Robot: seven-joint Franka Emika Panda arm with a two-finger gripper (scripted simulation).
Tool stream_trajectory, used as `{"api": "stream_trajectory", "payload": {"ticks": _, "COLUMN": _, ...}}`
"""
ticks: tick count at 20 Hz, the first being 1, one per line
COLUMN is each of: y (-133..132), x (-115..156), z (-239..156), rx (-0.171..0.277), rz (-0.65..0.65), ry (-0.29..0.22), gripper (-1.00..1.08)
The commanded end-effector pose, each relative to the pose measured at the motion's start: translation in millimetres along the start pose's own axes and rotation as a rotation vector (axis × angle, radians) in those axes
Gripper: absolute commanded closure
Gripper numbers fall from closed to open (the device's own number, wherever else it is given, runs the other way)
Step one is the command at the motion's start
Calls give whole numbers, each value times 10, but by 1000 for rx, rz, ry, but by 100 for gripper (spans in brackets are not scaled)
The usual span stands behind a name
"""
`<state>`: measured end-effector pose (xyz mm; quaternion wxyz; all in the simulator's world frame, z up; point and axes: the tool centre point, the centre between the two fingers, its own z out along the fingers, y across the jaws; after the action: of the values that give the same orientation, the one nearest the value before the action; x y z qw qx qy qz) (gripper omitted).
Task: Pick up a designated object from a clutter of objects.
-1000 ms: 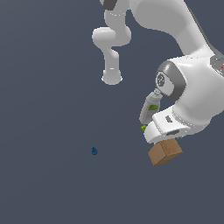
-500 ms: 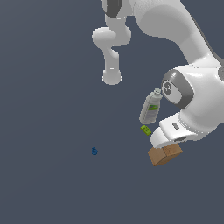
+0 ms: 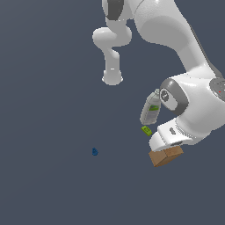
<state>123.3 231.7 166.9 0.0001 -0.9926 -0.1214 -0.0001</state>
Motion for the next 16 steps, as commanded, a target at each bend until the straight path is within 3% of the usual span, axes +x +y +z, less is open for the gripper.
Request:
{"api": "stream_trajectory", "payload": {"ticks": 1, "y": -1, "x": -5, "z": 132, "rx": 0, "rz": 0, "ry": -1, "gripper": -92}}
{"api": "stream_trajectory", "payload": {"ticks": 10, "y": -5, "x": 10, "z": 243, "rx": 0, "rz": 0, "ry": 0, "gripper": -92}}
{"api": "stream_trajectory", "payload": {"ticks": 11, "y": -5, "x": 10, "z": 243, "rx": 0, "rz": 0, "ry": 0, "gripper": 108}}
{"api": "stream_trajectory", "payload": {"ticks": 16, "y": -5, "x": 10, "z": 243, "rx": 0, "rz": 0, "ry": 0, "gripper": 108}}
